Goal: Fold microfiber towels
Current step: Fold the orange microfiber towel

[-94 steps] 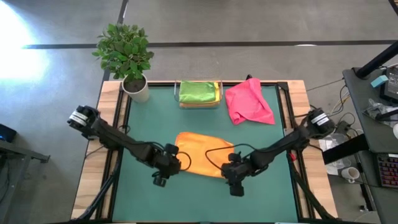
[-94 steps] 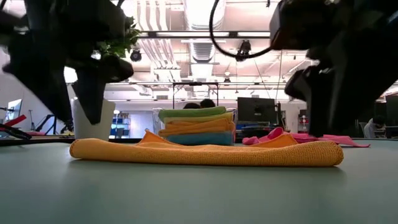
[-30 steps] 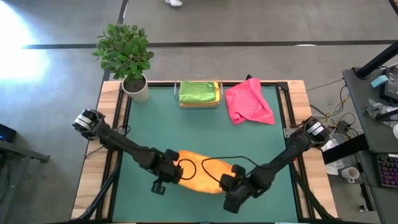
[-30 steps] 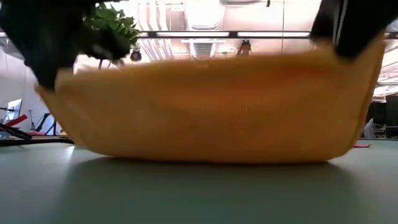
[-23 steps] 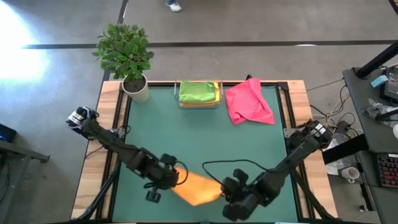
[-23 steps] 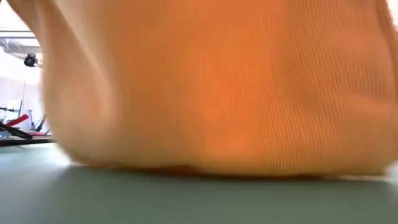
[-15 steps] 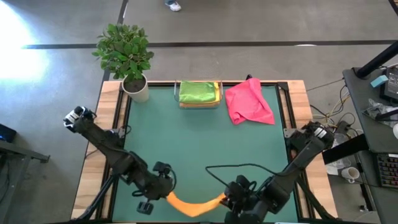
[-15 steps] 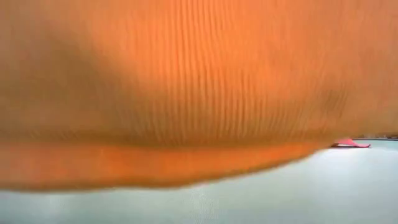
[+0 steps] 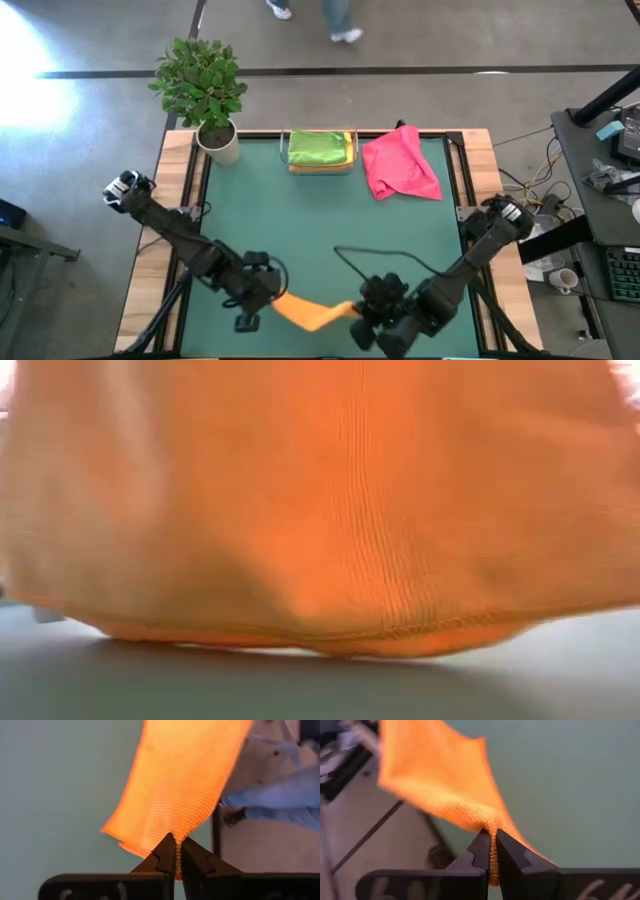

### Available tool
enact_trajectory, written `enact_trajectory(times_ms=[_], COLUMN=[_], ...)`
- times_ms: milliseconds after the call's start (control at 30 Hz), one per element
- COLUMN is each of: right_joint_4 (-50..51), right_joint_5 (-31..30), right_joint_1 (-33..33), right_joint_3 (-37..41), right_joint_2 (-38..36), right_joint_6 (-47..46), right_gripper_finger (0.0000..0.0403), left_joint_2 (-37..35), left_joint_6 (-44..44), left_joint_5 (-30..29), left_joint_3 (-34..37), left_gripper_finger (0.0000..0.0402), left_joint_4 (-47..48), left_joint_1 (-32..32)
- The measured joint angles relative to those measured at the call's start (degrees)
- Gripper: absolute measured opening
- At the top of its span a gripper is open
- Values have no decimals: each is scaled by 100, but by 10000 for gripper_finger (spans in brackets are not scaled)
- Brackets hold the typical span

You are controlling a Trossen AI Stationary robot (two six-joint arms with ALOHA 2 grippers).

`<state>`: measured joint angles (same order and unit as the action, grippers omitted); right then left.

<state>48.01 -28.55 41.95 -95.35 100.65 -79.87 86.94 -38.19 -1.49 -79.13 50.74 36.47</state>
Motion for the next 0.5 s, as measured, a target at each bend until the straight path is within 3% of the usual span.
enact_trajectory(times_ms=[233,500], right_joint_4=[154,7], right_joint_5=[46,263], right_joint_1=[-254,-72], right_joint_3=[-185,-748], right_joint_2=[-34,-47], right_joint_6=[396,679], right_gripper_finger=[11,11], left_joint_2=[-154,-397], left_joint_6=[153,-119], left_joint_5=[78,581], left_joint_3=[-85,-269], left_gripper_finger=[0,0], left_joint_4=[-2,-187], left_joint_1=[-432,-308])
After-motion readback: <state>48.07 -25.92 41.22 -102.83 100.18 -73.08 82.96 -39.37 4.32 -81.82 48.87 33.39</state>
